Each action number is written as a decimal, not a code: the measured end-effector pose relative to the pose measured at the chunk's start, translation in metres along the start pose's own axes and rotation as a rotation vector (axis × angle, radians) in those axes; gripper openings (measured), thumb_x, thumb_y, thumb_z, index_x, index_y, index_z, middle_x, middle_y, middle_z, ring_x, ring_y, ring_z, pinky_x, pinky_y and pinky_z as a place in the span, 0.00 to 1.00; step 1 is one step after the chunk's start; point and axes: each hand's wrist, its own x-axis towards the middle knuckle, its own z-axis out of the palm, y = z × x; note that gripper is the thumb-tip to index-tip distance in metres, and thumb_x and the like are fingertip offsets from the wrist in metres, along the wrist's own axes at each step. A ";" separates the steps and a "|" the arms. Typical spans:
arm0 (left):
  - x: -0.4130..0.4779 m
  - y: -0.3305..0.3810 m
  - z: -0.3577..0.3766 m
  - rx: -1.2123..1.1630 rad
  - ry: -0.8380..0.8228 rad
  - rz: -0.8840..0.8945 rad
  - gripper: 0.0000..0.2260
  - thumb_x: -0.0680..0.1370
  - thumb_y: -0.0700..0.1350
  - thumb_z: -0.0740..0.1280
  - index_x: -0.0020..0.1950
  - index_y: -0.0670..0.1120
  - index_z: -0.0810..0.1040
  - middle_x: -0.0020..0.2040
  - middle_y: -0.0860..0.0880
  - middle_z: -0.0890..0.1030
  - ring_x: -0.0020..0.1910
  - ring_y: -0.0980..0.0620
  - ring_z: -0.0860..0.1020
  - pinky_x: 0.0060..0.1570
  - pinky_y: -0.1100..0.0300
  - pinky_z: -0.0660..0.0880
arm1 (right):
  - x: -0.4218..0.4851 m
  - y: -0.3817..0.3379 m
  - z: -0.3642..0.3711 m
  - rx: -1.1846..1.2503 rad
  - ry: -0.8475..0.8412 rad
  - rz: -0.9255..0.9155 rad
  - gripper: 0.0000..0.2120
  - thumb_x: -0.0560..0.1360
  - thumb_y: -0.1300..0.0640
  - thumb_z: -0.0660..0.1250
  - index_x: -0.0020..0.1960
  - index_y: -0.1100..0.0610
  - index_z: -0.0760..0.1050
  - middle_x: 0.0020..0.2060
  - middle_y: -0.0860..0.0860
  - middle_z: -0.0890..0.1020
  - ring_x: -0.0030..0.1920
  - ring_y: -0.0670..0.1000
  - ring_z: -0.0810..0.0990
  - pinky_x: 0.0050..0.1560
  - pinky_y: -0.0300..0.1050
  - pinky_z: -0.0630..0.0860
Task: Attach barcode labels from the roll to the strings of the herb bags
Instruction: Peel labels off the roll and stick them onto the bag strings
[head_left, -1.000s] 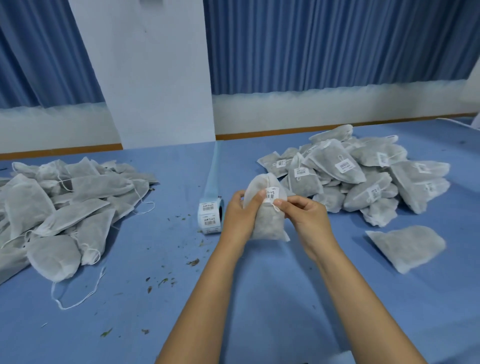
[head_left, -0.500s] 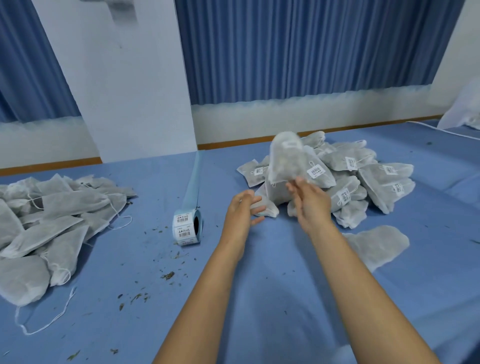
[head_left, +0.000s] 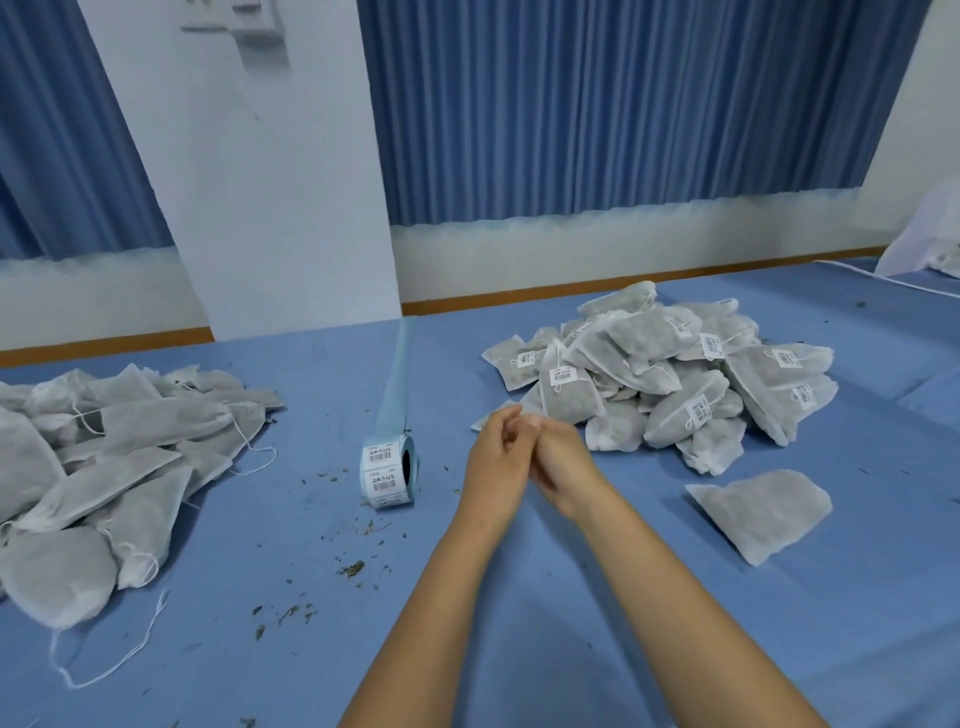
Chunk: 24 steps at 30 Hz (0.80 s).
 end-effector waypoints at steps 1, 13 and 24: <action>-0.002 -0.002 -0.005 0.073 0.036 0.056 0.14 0.82 0.45 0.61 0.67 0.45 0.74 0.62 0.48 0.77 0.61 0.52 0.75 0.64 0.60 0.70 | -0.004 0.003 0.010 0.004 -0.033 0.001 0.12 0.76 0.70 0.55 0.38 0.61 0.74 0.32 0.54 0.77 0.36 0.49 0.76 0.36 0.37 0.72; -0.050 -0.047 -0.155 0.049 0.572 -0.017 0.13 0.80 0.36 0.58 0.43 0.42 0.81 0.39 0.50 0.82 0.40 0.54 0.80 0.45 0.53 0.78 | -0.029 0.067 0.155 -0.263 -0.362 0.161 0.12 0.77 0.68 0.57 0.56 0.67 0.76 0.43 0.58 0.80 0.38 0.49 0.79 0.32 0.34 0.75; -0.072 -0.095 -0.282 0.691 0.901 -0.352 0.15 0.75 0.38 0.66 0.61 0.46 0.78 0.70 0.45 0.70 0.71 0.40 0.62 0.66 0.44 0.59 | -0.037 0.133 0.253 -0.521 -0.462 0.240 0.15 0.77 0.59 0.65 0.61 0.61 0.68 0.34 0.58 0.78 0.24 0.51 0.72 0.21 0.40 0.68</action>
